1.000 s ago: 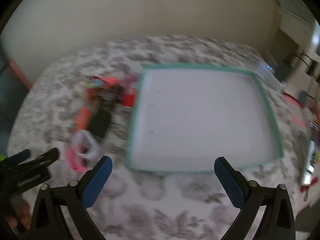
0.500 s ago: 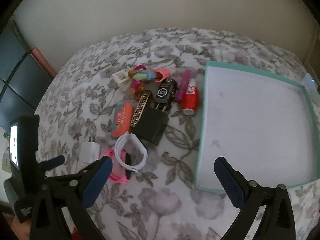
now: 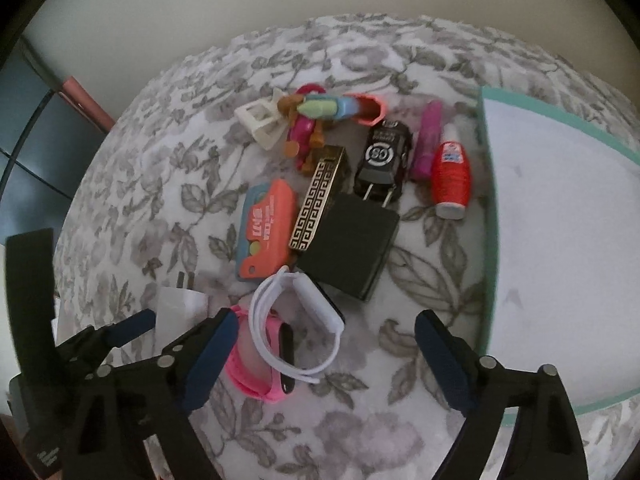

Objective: Organize rigid objects
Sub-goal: 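Grasp the white charger cube with the left tool while the right tool grasps the white watch, then carry the white charger cube and white watch into the tray and release both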

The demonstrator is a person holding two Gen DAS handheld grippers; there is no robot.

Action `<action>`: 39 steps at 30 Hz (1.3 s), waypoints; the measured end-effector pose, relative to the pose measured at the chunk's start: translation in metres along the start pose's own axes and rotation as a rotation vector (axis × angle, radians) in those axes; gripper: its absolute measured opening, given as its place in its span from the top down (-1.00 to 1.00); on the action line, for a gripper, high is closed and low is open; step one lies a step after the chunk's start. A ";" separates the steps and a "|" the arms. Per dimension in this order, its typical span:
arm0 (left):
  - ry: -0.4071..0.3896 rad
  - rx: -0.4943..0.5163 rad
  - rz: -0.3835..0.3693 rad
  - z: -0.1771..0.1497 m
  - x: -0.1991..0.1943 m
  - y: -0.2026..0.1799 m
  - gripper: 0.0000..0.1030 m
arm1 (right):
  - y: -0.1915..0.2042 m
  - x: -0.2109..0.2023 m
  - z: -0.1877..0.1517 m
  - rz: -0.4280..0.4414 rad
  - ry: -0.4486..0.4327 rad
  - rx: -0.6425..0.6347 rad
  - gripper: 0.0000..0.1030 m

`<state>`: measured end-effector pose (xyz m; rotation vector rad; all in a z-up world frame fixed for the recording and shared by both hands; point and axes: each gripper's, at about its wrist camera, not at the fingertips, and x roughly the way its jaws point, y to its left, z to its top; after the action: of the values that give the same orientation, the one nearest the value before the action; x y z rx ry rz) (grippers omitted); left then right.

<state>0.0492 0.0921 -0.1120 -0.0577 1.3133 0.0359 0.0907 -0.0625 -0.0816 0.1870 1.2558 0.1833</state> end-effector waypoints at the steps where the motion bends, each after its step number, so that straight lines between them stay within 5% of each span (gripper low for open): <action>1: -0.002 0.001 -0.002 0.000 0.000 0.000 -0.49 | 0.001 0.003 0.000 0.000 0.005 0.000 -0.66; 6: -0.014 0.004 -0.008 0.007 0.000 -0.003 -0.24 | 0.002 0.009 -0.001 0.030 0.022 0.022 -0.38; 10: -0.016 -0.001 -0.013 0.014 -0.001 -0.002 0.14 | 0.003 0.007 -0.001 0.057 0.018 0.021 -0.11; 28: -0.005 -0.050 -0.005 0.060 -0.034 -0.024 0.14 | -0.019 -0.043 0.003 0.122 -0.077 0.088 -0.03; 39: -0.052 0.082 -0.021 0.087 -0.060 -0.121 0.14 | -0.071 -0.103 0.020 -0.041 -0.220 0.127 -0.03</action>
<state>0.1253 -0.0227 -0.0288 -0.0009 1.2606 -0.0343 0.0811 -0.1568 0.0025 0.2831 1.0516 0.0460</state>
